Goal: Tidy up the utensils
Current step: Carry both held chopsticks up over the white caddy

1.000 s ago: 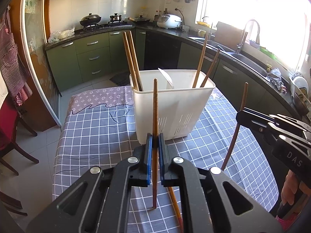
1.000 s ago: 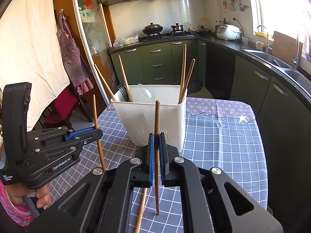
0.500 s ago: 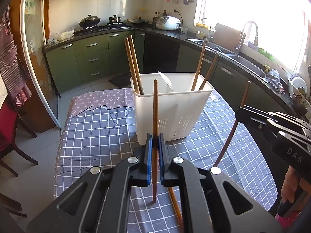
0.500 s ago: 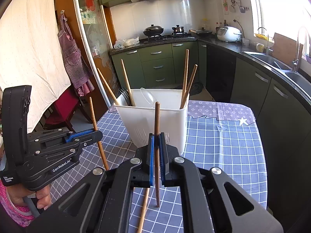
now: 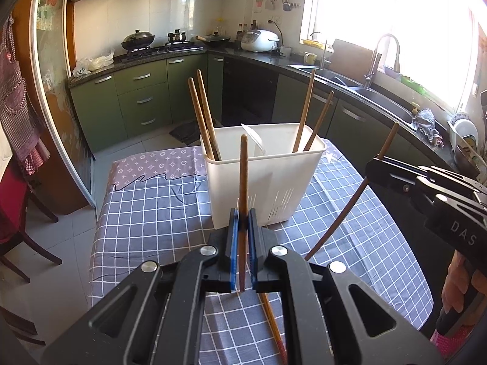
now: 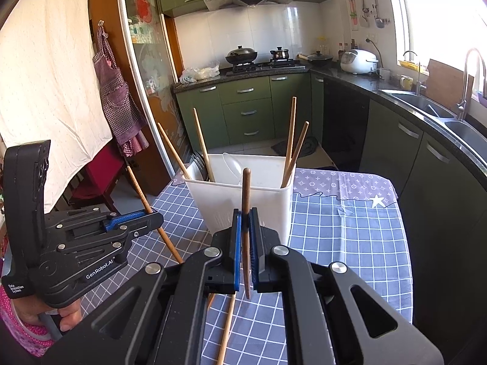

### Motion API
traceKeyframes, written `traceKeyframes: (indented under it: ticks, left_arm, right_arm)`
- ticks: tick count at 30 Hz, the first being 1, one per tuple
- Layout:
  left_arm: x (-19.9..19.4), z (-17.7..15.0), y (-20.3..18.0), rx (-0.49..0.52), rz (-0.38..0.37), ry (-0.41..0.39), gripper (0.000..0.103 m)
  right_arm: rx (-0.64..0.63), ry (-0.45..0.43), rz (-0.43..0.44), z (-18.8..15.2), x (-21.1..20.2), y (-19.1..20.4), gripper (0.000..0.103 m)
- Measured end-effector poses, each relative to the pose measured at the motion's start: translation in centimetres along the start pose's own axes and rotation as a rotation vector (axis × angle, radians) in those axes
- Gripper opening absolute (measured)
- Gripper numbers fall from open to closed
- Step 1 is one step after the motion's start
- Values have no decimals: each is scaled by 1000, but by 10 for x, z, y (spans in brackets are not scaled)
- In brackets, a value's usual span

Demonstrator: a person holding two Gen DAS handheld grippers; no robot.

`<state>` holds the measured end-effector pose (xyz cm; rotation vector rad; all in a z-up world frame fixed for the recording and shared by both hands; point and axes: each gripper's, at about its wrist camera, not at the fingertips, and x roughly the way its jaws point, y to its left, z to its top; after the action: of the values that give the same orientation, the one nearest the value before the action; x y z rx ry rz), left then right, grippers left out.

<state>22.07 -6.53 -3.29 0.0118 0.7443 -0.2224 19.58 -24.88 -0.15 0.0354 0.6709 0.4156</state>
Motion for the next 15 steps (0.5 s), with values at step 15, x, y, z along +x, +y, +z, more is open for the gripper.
traceKeyframes:
  ticks: [15]
  left_arm:
    - [-48,34,-5,23,-42,-54,6]
  right_arm:
    - [-43,-67,34,40,-42,10,6]
